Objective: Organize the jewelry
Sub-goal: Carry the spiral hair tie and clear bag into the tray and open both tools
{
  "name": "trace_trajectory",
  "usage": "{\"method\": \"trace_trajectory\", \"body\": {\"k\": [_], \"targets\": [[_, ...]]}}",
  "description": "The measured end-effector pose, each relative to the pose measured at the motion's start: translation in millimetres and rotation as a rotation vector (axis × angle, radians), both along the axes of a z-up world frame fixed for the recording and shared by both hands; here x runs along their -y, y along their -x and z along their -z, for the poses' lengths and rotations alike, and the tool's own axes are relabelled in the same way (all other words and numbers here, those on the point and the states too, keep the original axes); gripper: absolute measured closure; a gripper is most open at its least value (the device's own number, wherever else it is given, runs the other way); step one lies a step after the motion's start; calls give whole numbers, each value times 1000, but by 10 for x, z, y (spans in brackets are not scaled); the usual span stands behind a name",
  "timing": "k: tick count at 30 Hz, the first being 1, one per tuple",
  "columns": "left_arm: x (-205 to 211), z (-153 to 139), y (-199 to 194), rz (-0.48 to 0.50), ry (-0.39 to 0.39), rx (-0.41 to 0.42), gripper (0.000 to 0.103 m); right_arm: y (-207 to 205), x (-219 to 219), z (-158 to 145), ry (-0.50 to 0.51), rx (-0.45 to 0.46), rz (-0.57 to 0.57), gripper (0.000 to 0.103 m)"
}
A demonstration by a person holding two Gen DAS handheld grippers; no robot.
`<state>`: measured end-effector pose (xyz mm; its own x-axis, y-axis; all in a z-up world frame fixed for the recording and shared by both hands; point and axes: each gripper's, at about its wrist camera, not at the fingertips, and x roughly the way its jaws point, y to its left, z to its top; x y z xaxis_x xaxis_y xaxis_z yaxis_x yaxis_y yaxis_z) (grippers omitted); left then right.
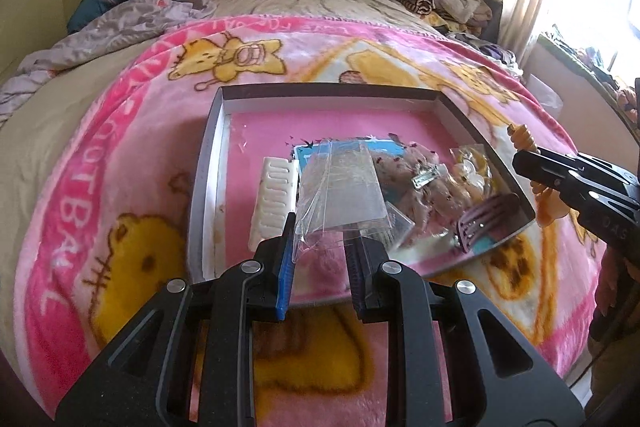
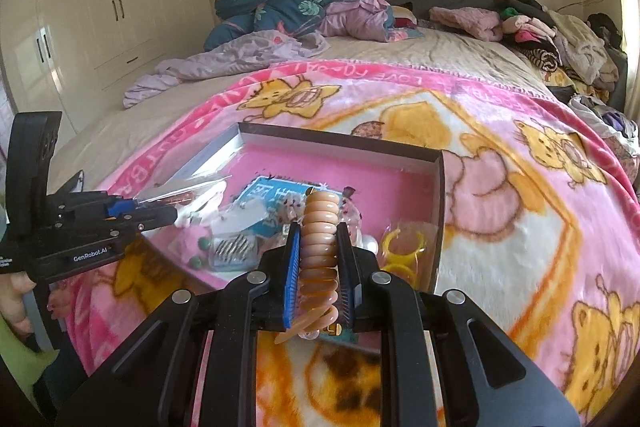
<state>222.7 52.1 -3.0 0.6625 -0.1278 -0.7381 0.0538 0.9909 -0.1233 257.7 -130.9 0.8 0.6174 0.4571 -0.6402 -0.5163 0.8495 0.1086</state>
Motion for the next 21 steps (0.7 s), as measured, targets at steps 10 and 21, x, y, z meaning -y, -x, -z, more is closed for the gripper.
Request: {"method": "trace_trajectory", "body": {"k": [10, 21], "targets": [[32, 103, -133, -4, 4, -19, 87, -275, -15, 98, 13, -20, 27, 86], [28, 206, -196, -17, -25, -31, 87, -339, -230, 289, 15, -64, -20, 86]]}}
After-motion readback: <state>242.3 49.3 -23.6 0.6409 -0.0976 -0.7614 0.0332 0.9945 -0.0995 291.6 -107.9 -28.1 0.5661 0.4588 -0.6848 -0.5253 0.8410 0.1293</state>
